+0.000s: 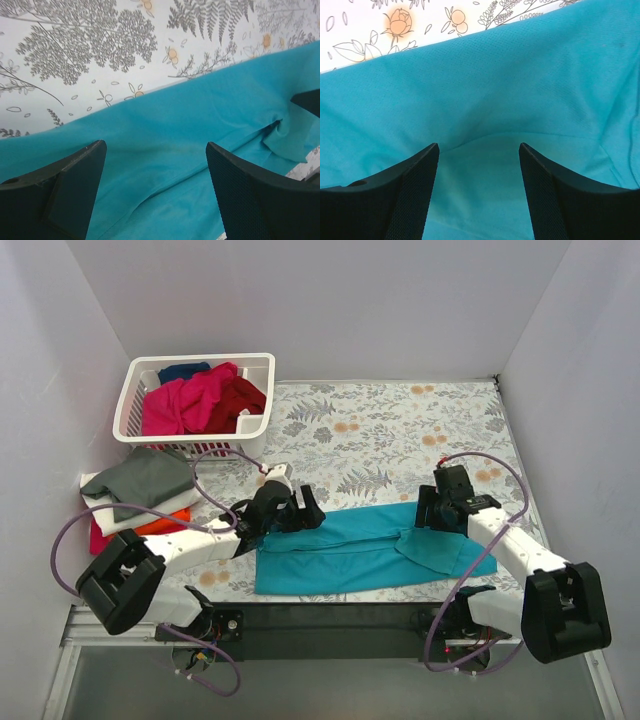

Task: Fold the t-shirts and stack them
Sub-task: Fold the tshirt

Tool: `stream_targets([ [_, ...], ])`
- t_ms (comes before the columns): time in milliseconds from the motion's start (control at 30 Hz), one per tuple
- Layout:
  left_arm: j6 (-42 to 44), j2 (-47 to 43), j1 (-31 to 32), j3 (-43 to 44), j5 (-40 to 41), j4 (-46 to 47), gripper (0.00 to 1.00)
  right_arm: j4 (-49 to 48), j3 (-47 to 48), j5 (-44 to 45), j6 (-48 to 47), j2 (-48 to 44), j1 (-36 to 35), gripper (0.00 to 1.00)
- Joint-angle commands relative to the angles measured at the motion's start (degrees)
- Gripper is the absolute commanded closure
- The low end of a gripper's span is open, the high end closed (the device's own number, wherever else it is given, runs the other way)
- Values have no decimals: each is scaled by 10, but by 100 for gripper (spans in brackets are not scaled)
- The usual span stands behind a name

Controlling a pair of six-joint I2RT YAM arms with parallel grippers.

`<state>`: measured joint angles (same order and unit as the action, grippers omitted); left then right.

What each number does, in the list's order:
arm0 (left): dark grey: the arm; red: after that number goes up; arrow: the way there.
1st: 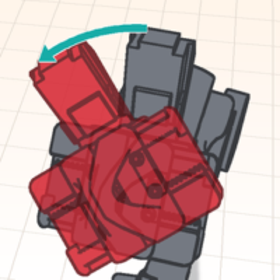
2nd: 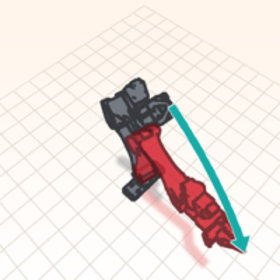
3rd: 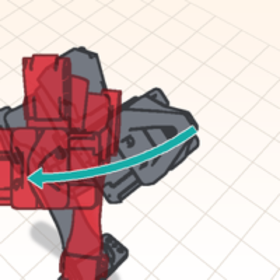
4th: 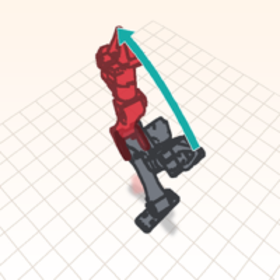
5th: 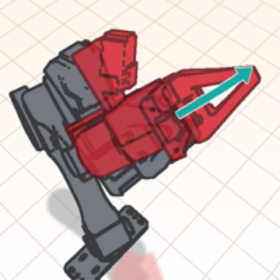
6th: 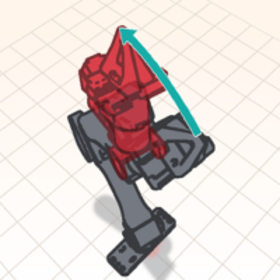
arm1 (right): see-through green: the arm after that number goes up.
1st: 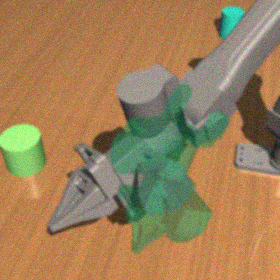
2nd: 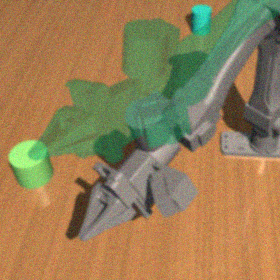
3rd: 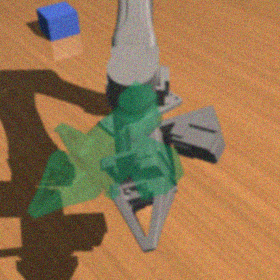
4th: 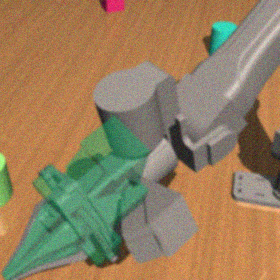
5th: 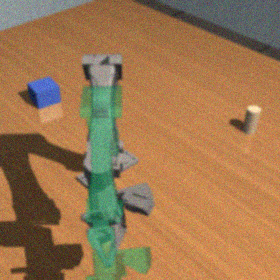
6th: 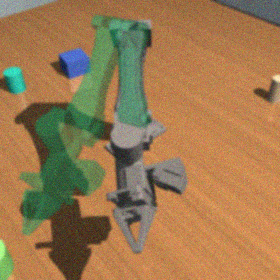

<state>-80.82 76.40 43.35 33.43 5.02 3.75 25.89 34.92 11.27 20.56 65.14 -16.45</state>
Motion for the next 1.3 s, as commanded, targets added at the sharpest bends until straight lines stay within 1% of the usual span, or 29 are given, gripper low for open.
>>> stream_targets([
  [0,0,-9,8,-36,-35,49,25,-102,-10,-44,-7,31,27,40],
  [100,-9,-27,14,-65,-34,50,25,-128,-6,-56,-10,79,41,40],
  [233,-25,-56,15,-125,-44,44,25,-159,9,-61,-8,140,49,40],
  [367,-50,-93,23,-162,-49,43,25,-175,50,-52,-14,206,52,40],
  [400,-54,-104,30,-167,-49,42,26,-175,63,-50,-18,238,53,40],
  [433,-57,-120,35,-173,-67,42,26,-175,89,-50,-21,254,53,41],
  [500,-65,-137,42,-180,-69,37,26,-176,124,-55,-31,284,54,42],
  [533,-68,-144,45,-182,-72,37,26,-176,140,-56,-35,315,54,42],
  [567,-73,-156,49,-184,-76,37,26,-175,181,-63,-41,347,53,42],
  [633,-79,-164,53,-185,-81,39,26,-175,227,-75,-50,379,54,43],
  [667,-80,-165,55,-185,-86,43,26,-175,272,-83,-54,396,54,43],
  [733,-87,-164,62,-188,-91,50,26,-170,322,-108,-65,446,53,43],
  [767,-90,-161,67,-189,-101,66,26,-169,372,-146,-70,463,54,43],
  [833,-99,-144,77,-192,-113,87,26,-165,418,-172,-74,514,53,44],
  [867,-101,-134,83,-192,-119,113,26,-161,446,-204,-76,531,51,44],
  [900,-106,-117,95,-192,-134,127,26,-150,491,-217,-80,561,52,46],
  [1000,-120,-90,134,-187,-135,179,26,-139,564,-246,-90,593,44,48],
  [1067,-123,-65,163,-171,-126,196,26,-137,584,-258,-101,591,37,48],
  [1167,-114,-43,189,-138,-105,192,26,-134,608,-276,-111,563,30,47],
  [1267,-102,-35,198,-106,-90,181,26,-135,594,-280,-119,507,26,46],
])
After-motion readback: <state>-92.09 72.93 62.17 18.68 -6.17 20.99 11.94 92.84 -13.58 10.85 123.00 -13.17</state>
